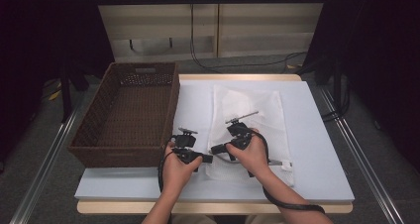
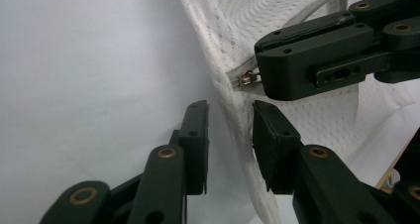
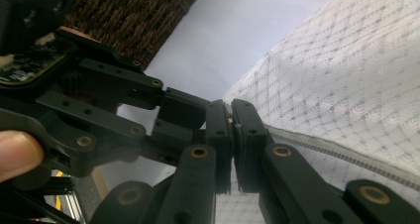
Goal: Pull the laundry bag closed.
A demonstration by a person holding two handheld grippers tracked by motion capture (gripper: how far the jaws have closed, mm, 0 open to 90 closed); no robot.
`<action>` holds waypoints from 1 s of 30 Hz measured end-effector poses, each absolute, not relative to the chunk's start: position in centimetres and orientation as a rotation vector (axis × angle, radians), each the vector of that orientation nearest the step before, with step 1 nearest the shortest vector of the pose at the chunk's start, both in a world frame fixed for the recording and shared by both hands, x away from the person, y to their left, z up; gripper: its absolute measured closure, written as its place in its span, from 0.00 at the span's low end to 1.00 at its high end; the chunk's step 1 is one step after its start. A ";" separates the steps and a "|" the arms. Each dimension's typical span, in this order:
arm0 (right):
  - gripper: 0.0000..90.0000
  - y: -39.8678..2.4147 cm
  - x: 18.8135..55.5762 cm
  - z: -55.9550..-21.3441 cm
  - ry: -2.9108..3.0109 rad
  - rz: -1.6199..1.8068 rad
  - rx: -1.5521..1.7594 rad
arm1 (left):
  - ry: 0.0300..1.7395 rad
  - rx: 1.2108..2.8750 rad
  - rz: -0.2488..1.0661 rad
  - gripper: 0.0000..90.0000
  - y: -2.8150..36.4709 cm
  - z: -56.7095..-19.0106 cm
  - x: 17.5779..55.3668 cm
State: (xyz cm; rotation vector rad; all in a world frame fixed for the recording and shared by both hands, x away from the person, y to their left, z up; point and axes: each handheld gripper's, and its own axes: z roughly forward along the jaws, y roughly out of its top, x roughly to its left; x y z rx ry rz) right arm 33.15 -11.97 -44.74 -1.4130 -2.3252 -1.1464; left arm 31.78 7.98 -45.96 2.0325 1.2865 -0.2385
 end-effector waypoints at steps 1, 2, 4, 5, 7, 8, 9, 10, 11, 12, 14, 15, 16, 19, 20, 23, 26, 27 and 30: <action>0.97 -12.0 33.1 -44.7 -2.323 -1.141 -1.411 | 1.273 2.040 -0.236 0.75 7.9 -46.0 31.9; 0.97 -12.0 33.1 -44.7 -2.323 -1.144 -1.407 | 1.260 2.045 -0.238 0.76 7.9 -46.0 31.9; 0.97 -12.0 33.1 -44.6 -2.324 -1.142 -1.408 | 1.301 2.023 -0.258 0.89 7.6 -45.9 31.8; 0.97 -12.0 33.1 -44.6 -2.318 -1.131 -1.416 | 1.297 2.047 -0.237 0.94 7.8 -45.9 31.8; 0.97 -12.2 33.1 -44.6 -2.309 -1.133 -1.413 | 1.320 2.032 -0.267 0.98 7.9 -45.8 31.8; 0.97 -12.2 33.1 -44.7 -2.303 -1.133 -1.411 | 1.322 2.035 -0.259 0.98 8.0 -45.7 31.8; 0.97 -12.3 33.0 -44.7 -2.303 -1.133 -1.408 | 1.323 2.037 -0.255 0.99 8.1 -45.6 31.8; 0.97 -12.3 33.0 -44.6 -2.301 -1.131 -1.408 | 1.327 2.041 -0.257 0.99 8.1 -45.5 31.8; 0.97 -12.3 33.0 -44.6 -2.304 -1.128 -1.406 | 1.330 2.037 -0.254 0.99 8.2 -45.5 31.8; 0.97 -12.3 33.0 -44.5 -2.307 -1.128 -1.403 | 1.336 2.036 -0.244 0.99 8.1 -45.4 31.7; 0.97 -12.4 32.9 -44.4 -2.300 -1.127 -1.403 | 1.335 2.049 -0.236 0.99 8.0 -45.3 31.7; 0.97 -12.5 32.9 -44.4 -2.307 -1.121 -1.402 | 1.337 2.049 -0.228 0.99 8.0 -45.3 31.6; 0.97 -12.6 32.9 -44.4 -2.299 -1.125 -1.396 | 1.342 2.041 -0.238 0.99 7.9 -45.3 31.6; 0.97 -12.8 32.8 -44.5 -2.295 -1.118 -1.395 | 1.344 2.044 -0.249 0.99 7.9 -45.4 31.6; 0.97 -12.8 32.7 -44.5 -2.298 -1.117 -1.395 | 1.346 2.042 -0.256 0.99 7.9 -45.4 31.6; 0.97 -12.9 32.6 -44.6 -2.302 -1.108 -1.397 | 1.336 2.066 -0.233 0.99 7.8 -45.4 31.6; 0.97 -13.1 32.6 -44.6 -2.297 -1.104 -1.395 | 1.322 2.081 -0.232 0.99 7.7 -45.3 31.6; 0.97 -13.1 32.6 -44.6 -2.295 -1.102 -1.399 | 1.318 2.089 -0.229 0.99 7.7 -45.2 31.6; 0.97 -13.2 32.6 -44.6 -2.292 -1.097 -1.407 | 1.325 2.088 -0.217 0.99 7.7 -45.1 31.5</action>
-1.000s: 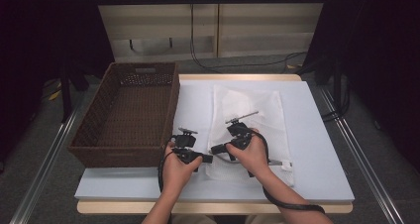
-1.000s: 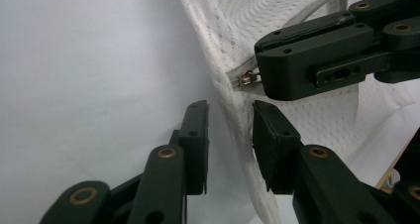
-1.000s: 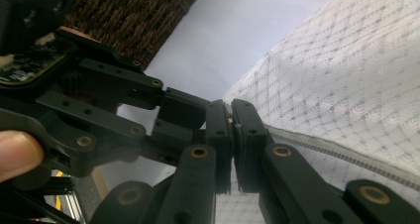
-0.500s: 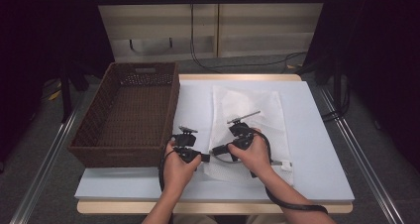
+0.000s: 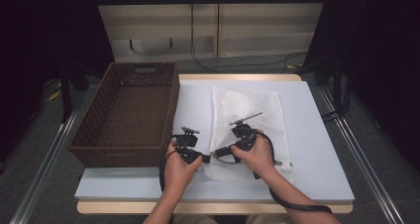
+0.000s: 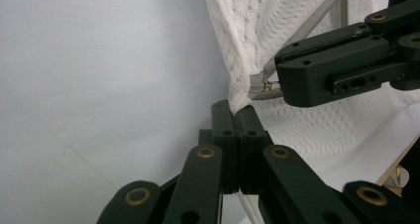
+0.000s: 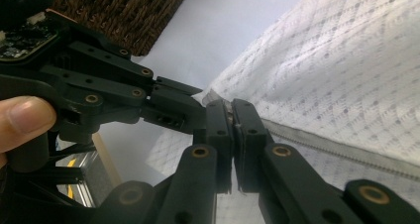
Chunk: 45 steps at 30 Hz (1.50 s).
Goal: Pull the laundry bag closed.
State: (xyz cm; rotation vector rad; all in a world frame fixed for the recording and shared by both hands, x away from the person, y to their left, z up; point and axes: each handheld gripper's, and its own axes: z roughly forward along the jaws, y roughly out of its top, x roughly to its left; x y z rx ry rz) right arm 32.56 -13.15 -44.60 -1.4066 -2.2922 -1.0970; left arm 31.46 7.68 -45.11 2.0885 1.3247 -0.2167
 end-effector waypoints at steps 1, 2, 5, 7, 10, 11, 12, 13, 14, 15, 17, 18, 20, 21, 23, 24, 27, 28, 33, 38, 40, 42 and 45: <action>0.97 -13.2 32.6 -44.6 -2.296 -1.093 -1.406 | 1.327 2.087 -0.215 0.99 7.7 -45.1 31.4; 0.97 -13.3 32.6 -44.6 -2.297 -1.088 -1.407 | 1.325 2.088 -0.216 0.99 7.7 -45.0 31.5; 0.97 -13.2 32.5 -44.5 -2.291 -1.080 -1.412 | 1.338 2.084 -0.219 0.99 7.7 -45.0 31.3; 0.97 -13.2 32.5 -44.5 -2.300 -1.076 -1.401 | 1.341 2.092 -0.222 0.99 7.6 -45.0 31.4; 0.97 -13.3 32.4 -44.7 -2.299 -1.083 -1.398 | 1.340 2.104 -0.219 0.99 7.6 -45.0 31.4; 0.97 -13.3 32.3 -44.7 -2.291 -1.068 -1.407 | 1.341 2.107 -0.219 1.00 7.6 -45.0 31.4; 0.97 -13.3 32.3 -44.7 -2.293 -1.067 -1.407 | 1.345 2.105 -0.219 1.00 7.5 -45.0 31.4; 0.97 -13.3 32.3 -44.7 -2.293 -1.066 -1.408 | 1.345 2.100 -0.221 1.00 7.6 -45.0 31.4; 0.97 -13.3 32.3 -44.7 -2.294 -1.073 -1.408 | 1.348 2.091 -0.232 1.00 7.6 -45.0 31.4; 0.97 -13.3 32.4 -44.7 -2.292 -1.078 -1.409 | 1.346 2.093 -0.236 1.00 7.7 -44.9 31.4; 0.97 -13.5 32.4 -44.8 -2.280 -1.076 -1.424 | 1.344 2.090 -0.225 1.00 7.9 -44.8 31.4; 0.97 -13.5 32.5 -44.8 -2.290 -1.070 -1.424 | 1.352 2.086 -0.215 1.00 7.9 -44.7 31.4; 0.97 -13.5 32.5 -44.8 -2.314 -1.053 -1.426 | 1.361 2.086 -0.205 1.00 8.2 -44.7 31.4; 0.97 -13.7 32.5 -44.9 -2.320 -1.051 -1.432 | 1.369 2.073 -0.205 1.00 8.3 -44.7 31.4; 0.97 -14.0 32.5 -44.9 -2.296 -1.055 -1.434 | 1.370 2.080 -0.196 1.00 8.4 -44.7 31.5; 0.97 -14.2 32.5 -45.0 -2.300 -1.061 -1.427 | 1.363 2.092 -0.195 1.00 8.4 -44.6 31.4; 0.97 -14.4 32.4 -44.9 -2.297 -1.043 -1.437 | 1.368 2.095 -0.178 0.99 8.3 -44.6 31.4; 0.97 -14.6 32.4 -44.9 -2.292 -1.050 -1.433 | 1.373 2.089 -0.184 0.99 8.2 -44.6 31.4; 0.97 -15.1 32.1 -44.7 -2.298 -1.052 -1.426 | 1.373 2.089 -0.190 0.99 8.3 -44.7 31.4; 0.97 -16.0 31.8 -44.5 -2.289 -1.040 -1.439 | 1.376 2.095 -0.190 0.99 8.4 -45.0 31.5; 0.97 -16.4 31.8 -44.6 -2.285 -1.049 -1.440 | 1.395 2.086 -0.189 0.99 8.3 -45.1 31.5; 0.97 -16.8 31.7 -44.6 -2.273 -1.051 -1.445 | 1.393 2.095 -0.189 0.99 8.3 -45.2 31.5; 0.97 -17.4 31.7 -44.6 -2.260 -1.057 -1.450 | 1.388 2.100 -0.187 0.99 8.4 -45.3 31.6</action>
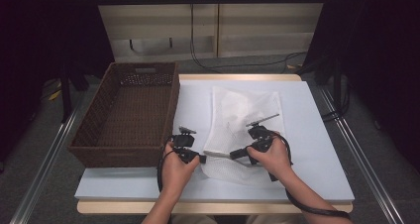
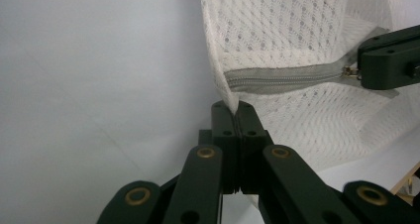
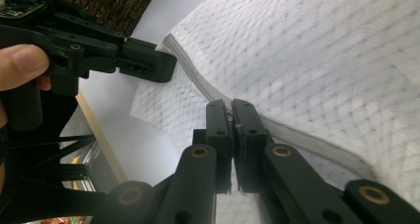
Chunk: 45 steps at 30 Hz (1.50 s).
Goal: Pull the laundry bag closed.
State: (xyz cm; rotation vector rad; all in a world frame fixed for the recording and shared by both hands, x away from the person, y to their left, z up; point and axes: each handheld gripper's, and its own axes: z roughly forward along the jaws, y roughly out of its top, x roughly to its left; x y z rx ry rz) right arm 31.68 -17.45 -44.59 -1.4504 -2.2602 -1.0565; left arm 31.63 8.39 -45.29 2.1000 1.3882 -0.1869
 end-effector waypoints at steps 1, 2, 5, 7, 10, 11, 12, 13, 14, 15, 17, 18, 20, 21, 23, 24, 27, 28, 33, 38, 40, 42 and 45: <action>0.97 -17.6 31.7 -44.6 -2.255 -1.059 -1.448 | 1.387 2.104 -0.188 0.99 8.4 -45.3 31.6; 0.97 -17.7 31.6 -44.6 -2.253 -1.064 -1.449 | 1.387 2.104 -0.188 0.99 8.4 -45.3 31.7; 0.97 -17.9 31.5 -44.6 -2.238 -1.060 -1.454 | 1.393 2.098 -0.188 0.99 8.4 -45.3 31.7; 0.97 -17.9 31.5 -44.5 -2.247 -1.077 -1.442 | 1.387 2.098 -0.191 0.99 8.5 -45.3 31.7; 0.97 -17.8 31.4 -44.3 -2.254 -1.080 -1.434 | 1.387 2.096 -0.188 0.99 8.5 -45.3 31.7; 0.97 -17.8 31.4 -44.3 -2.256 -1.082 -1.436 | 1.384 2.095 -0.193 0.99 8.5 -45.3 31.8; 0.97 -17.8 31.4 -44.3 -2.254 -1.083 -1.437 | 1.385 2.093 -0.193 0.99 8.5 -45.3 31.8; 0.97 -17.8 31.4 -44.3 -2.254 -1.082 -1.436 | 1.396 2.078 -0.190 0.99 8.5 -45.4 31.7; 0.97 -17.9 31.4 -44.2 -2.253 -1.079 -1.443 | 1.389 2.088 -0.194 0.99 8.6 -45.4 31.8; 0.97 -18.0 31.4 -44.3 -2.250 -1.081 -1.438 | 1.393 2.086 -0.190 0.99 8.6 -45.4 31.8; 0.97 -18.1 31.5 -44.4 -2.251 -1.092 -1.434 | 1.393 2.085 -0.191 0.99 8.6 -45.4 31.8; 0.97 -18.1 31.5 -44.4 -2.249 -1.088 -1.433 | 1.392 2.085 -0.194 0.99 8.6 -45.4 31.8; 0.97 -18.2 31.4 -44.4 -2.244 -1.092 -1.434 | 1.388 2.089 -0.191 0.99 8.6 -45.4 31.8; 0.97 -18.3 31.4 -44.4 -2.241 -1.093 -1.434 | 1.382 2.096 -0.195 0.99 8.6 -45.4 31.8; 0.97 -18.3 31.3 -44.5 -2.241 -1.097 -1.429 | 1.370 2.107 -0.208 0.99 8.6 -45.4 31.9; 0.97 -18.3 31.3 -44.5 -2.239 -1.097 -1.429 | 1.377 2.103 -0.200 0.99 8.6 -45.4 31.9; 0.97 -18.6 31.3 -44.4 -2.236 -1.099 -1.438 | 1.391 2.085 -0.194 0.99 8.6 -45.4 31.9; 0.97 -18.7 31.2 -44.4 -2.228 -1.105 -1.441 | 1.392 2.082 -0.193 0.99 8.6 -45.4 31.9; 0.97 -18.9 31.2 -44.5 -2.217 -1.117 -1.427 | 1.397 2.078 -0.198 0.99 8.5 -45.5 31.9; 0.97 -19.0 31.2 -44.5 -2.218 -1.123 -1.423 | 1.381 2.086 -0.190 0.99 8.5 -45.4 31.8; 0.97 -19.1 31.1 -44.5 -2.212 -1.119 -1.426 | 1.383 2.076 -0.191 0.99 8.4 -45.4 31.8; 0.97 -19.2 31.1 -44.4 -2.216 -1.125 -1.422 | 1.380 2.086 -0.190 0.99 8.5 -45.4 31.8; 0.97 -19.4 31.0 -44.3 -2.215 -1.122 -1.427 | 1.378 2.090 -0.189 0.99 8.6 -45.5 31.8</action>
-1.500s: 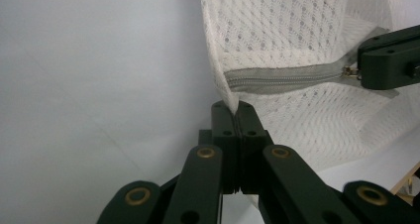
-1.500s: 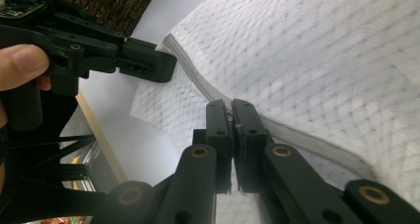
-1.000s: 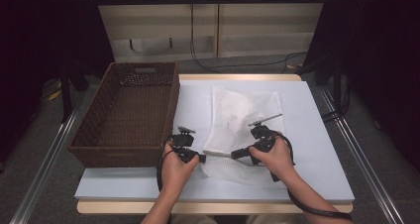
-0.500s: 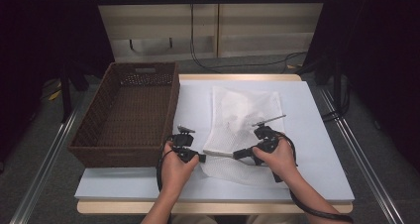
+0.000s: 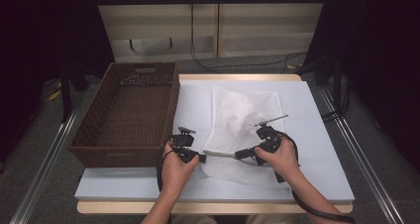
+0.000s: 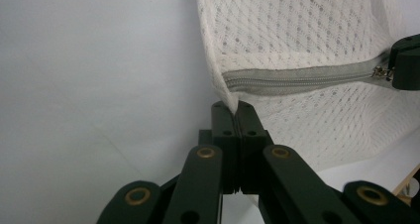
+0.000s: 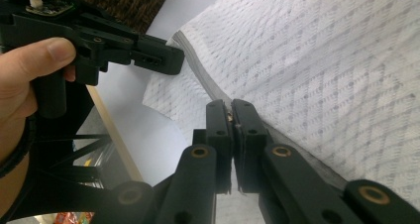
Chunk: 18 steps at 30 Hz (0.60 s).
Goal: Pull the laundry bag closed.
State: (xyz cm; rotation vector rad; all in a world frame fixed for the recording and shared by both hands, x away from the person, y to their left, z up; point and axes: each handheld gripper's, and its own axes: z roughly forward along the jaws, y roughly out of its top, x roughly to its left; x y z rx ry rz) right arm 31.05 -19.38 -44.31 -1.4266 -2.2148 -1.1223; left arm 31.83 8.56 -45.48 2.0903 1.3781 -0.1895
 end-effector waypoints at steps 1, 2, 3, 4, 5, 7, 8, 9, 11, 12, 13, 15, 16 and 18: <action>0.97 -19.5 31.0 -44.3 -2.217 -1.125 -1.424 | 1.386 2.081 -0.189 0.99 8.5 -45.5 31.8; 0.97 -19.5 31.0 -44.3 -2.218 -1.125 -1.423 | 1.380 2.090 -0.187 0.99 8.5 -45.5 31.8; 0.97 -19.6 31.0 -44.2 -2.218 -1.128 -1.420 | 1.383 2.084 -0.189 0.99 8.5 -45.5 31.8; 0.97 -19.6 31.0 -44.2 -2.218 -1.130 -1.420 | 1.383 2.085 -0.193 0.99 8.5 -45.5 31.8; 0.97 -19.6 31.0 -44.2 -2.217 -1.130 -1.418 | 1.384 2.086 -0.189 0.99 8.5 -45.5 31.8; 0.97 -19.7 31.0 -44.2 -2.218 -1.128 -1.421 | 1.388 2.086 -0.189 0.99 8.5 -45.5 31.8; 0.97 -19.8 31.0 -44.2 -2.219 -1.123 -1.424 | 1.383 2.090 -0.192 0.99 8.5 -45.5 31.8; 0.97 -19.8 31.0 -44.2 -2.217 -1.127 -1.422 | 1.384 2.088 -0.187 0.99 8.5 -45.5 31.8; 0.97 -19.9 30.9 -44.2 -2.214 -1.126 -1.423 | 1.387 2.083 -0.196 0.99 8.6 -45.5 31.8; 0.97 -20.0 30.9 -44.2 -2.212 -1.129 -1.424 | 1.381 2.091 -0.192 0.99 8.6 -45.5 31.9; 0.97 -20.0 30.9 -44.2 -2.213 -1.127 -1.424 | 1.386 2.086 -0.192 0.99 8.5 -45.5 31.8; 0.97 -20.0 30.9 -44.2 -2.217 -1.125 -1.421 | 1.380 2.095 -0.190 0.99 8.6 -45.5 31.8; 0.97 -20.1 30.9 -44.2 -2.210 -1.124 -1.425 | 1.386 2.089 -0.193 0.99 8.5 -45.5 31.8; 0.97 -20.1 30.9 -44.2 -2.206 -1.125 -1.424 | 1.385 2.090 -0.198 0.99 8.6 -45.5 31.9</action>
